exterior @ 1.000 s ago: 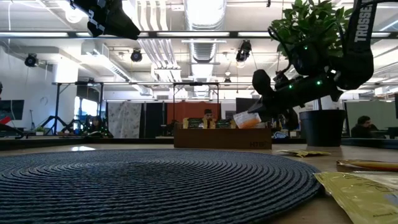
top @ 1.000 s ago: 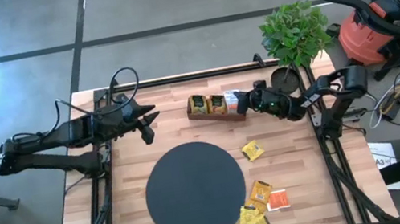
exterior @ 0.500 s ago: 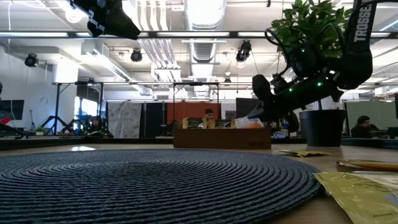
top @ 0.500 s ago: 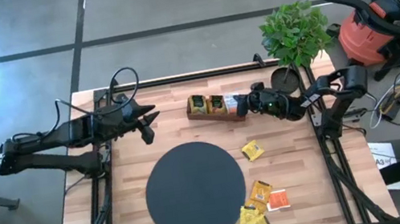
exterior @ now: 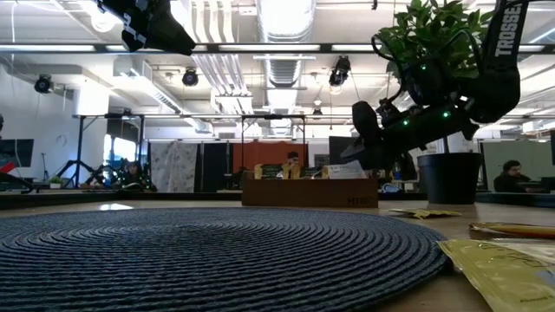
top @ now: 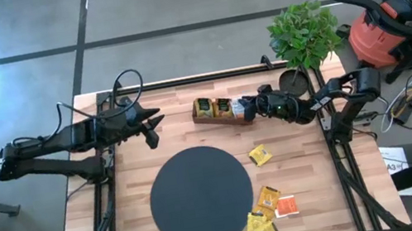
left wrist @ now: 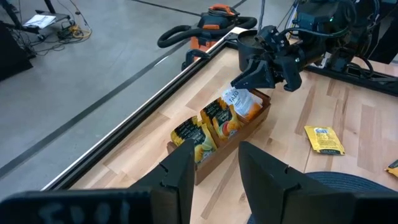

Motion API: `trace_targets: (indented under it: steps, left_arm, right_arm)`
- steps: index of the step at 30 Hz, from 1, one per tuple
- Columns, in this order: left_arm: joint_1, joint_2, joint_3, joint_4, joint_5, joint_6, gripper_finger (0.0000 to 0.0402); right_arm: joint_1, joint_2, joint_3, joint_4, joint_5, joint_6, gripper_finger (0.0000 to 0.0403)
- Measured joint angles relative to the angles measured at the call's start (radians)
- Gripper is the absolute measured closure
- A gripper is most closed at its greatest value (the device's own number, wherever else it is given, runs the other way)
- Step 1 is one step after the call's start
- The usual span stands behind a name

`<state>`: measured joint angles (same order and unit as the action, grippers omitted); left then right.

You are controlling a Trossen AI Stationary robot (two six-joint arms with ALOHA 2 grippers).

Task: Pick & Place Tea
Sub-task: Put the top white tea bag into the right section of the wooden organizer, then put the white tea bag into the right section of the wooden organizer

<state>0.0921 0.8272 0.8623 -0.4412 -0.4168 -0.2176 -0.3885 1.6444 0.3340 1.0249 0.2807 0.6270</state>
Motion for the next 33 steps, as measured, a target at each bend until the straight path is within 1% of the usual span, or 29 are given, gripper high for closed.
trace_targets:
  steps: [3,5,7,9,13,19,24,26,29,33]
  left_arm:
    - [0.0,0.0,0.0,0.0,0.0,0.0,0.0282]
    - [0.0,0.0,0.0,0.0,0.0,0.0,0.0282]
    - [0.0,0.0,0.0,0.0,0.0,0.0,0.0282]
    - [0.0,0.0,0.0,0.0,0.0,0.0,0.0282]
    - [0.0,0.0,0.0,0.0,0.0,0.0,0.0282]
    - [0.0,0.003,0.0,0.005,0.0,-0.002,0.0282]
    - [0.0,0.028,0.0,0.025,0.019,-0.007,0.0282]
    - [0.0,0.044,0.0,0.026,0.03,-0.008,0.0282]
    - [0.0,0.074,0.0,0.026,0.033,-0.008,0.0282]
    - [0.0,0.123,0.0,0.026,0.042,-0.014,0.0282]
  right_arm:
    - [0.0,-0.041,-0.003,-0.012,-0.002,-0.003,0.0264]
    - [0.0,-0.083,-0.003,-0.054,-0.002,-0.003,0.026]
    - [0.0,-0.129,0.001,-0.12,-0.006,-0.002,0.026]
    - [0.0,-0.177,0.015,-0.215,-0.047,-0.006,0.0259]
    - [0.005,-0.267,0.085,-0.567,-0.158,-0.038,0.0261]
    - [0.065,-0.373,0.247,-1.032,-0.237,-0.145,0.0274]
    - [0.121,-0.404,0.397,-1.405,-0.362,-0.163,0.0285]
    - [0.153,-0.404,0.436,-1.517,-0.402,-0.15,0.0288]
    - [0.223,-0.406,0.465,-1.618,-0.417,-0.102,0.0292]
    - [0.34,-0.399,0.463,-1.628,-0.414,0.006,0.0297]
